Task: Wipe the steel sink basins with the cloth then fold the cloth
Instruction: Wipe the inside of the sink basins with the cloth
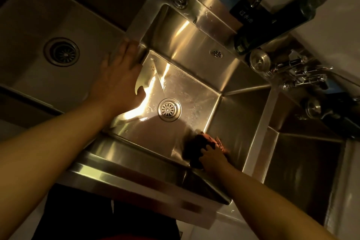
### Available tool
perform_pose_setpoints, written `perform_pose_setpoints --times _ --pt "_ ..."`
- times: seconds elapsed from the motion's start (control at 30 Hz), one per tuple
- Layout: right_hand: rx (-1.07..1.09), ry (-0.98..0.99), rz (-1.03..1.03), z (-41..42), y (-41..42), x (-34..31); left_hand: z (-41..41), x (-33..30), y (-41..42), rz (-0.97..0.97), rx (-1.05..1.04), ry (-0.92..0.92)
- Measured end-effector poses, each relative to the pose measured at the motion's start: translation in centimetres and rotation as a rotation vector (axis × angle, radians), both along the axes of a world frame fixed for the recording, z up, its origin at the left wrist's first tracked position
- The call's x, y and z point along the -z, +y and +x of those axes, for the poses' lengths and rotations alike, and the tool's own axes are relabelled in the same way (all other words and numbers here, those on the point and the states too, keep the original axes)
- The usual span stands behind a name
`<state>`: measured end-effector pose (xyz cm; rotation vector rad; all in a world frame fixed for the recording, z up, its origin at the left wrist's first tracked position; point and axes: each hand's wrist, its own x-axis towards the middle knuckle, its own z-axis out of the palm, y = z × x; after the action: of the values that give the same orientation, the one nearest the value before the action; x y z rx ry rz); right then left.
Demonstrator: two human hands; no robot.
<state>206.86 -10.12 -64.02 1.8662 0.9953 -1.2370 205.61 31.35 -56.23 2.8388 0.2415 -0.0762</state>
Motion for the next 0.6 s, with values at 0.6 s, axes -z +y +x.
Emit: perform_pose_setpoints --times 0.6 --pt "1.186 -0.656 0.535 14.6 5.6 9.2 0.1 -1.1 -0.2 0.043 -0.009 0.070"
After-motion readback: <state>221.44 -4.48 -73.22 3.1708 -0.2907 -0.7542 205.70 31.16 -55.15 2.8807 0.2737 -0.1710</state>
